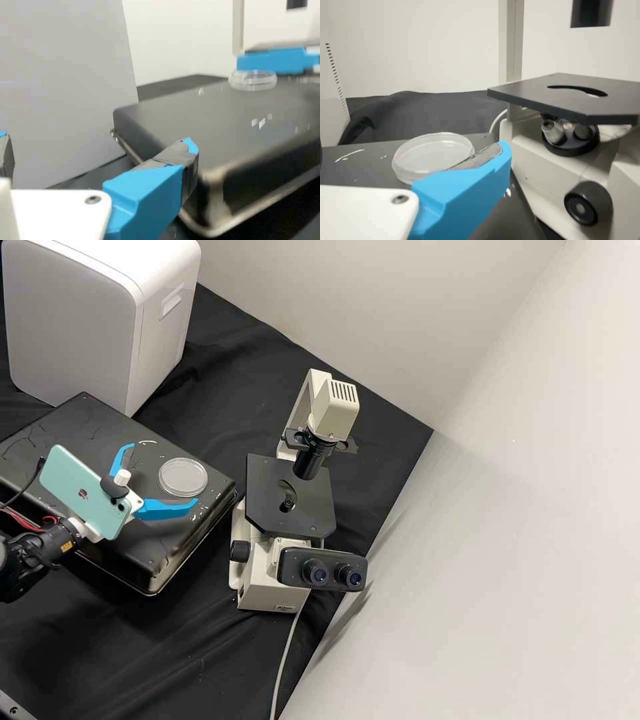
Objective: Place the petri dish on the bench
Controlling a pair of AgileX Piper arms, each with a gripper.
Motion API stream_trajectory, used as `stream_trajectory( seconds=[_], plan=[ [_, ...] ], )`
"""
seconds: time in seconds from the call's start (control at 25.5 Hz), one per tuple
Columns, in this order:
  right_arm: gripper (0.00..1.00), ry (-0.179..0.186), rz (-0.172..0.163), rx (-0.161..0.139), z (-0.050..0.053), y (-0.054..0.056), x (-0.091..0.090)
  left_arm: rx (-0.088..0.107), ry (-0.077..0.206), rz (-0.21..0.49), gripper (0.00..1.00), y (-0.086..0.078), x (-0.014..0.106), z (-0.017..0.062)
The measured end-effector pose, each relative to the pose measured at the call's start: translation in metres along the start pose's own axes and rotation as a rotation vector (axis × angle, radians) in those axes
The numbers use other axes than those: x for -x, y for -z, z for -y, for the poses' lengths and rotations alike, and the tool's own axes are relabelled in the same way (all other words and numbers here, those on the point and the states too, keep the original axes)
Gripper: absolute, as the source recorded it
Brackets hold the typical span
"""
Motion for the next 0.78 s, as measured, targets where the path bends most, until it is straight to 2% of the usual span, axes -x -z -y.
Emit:
stream_trajectory(
  seconds=[0.2,0.24,0.31,0.43,0.55,0.78],
  plan=[
    [1.0,0.031,-0.002,-0.008,0.005,0.0,0.017,0.06,-0.059,-0.01,1.0,0.002,0.006,-0.0127],
    [1.0,0.041,-0.002,-0.006,0.007,-0.001,0.021,0.058,-0.073,-0.014,1.0,0.003,0.008,-0.0155],
    [1.0,0.056,0.007,-0.003,0.008,-0.003,0.027,0.073,-0.109,-0.009,1.0,0.004,0.011,-0.0229],
    [1.0,0.058,0.005,-0.01,0.008,-0.002,0.03,0.096,-0.135,-0.003,1.0,0.005,0.013,-0.0278],
    [1.0,0.053,-0.001,-0.025,0.009,0.0,0.032,0.1,-0.139,-0.002,1.0,0.005,0.014,-0.0286],
    [1.0,0.025,0.042,-0.079,0.012,0.002,0.036,0.1,-0.139,-0.002,1.0,0.005,0.014,-0.0286]
  ],
)
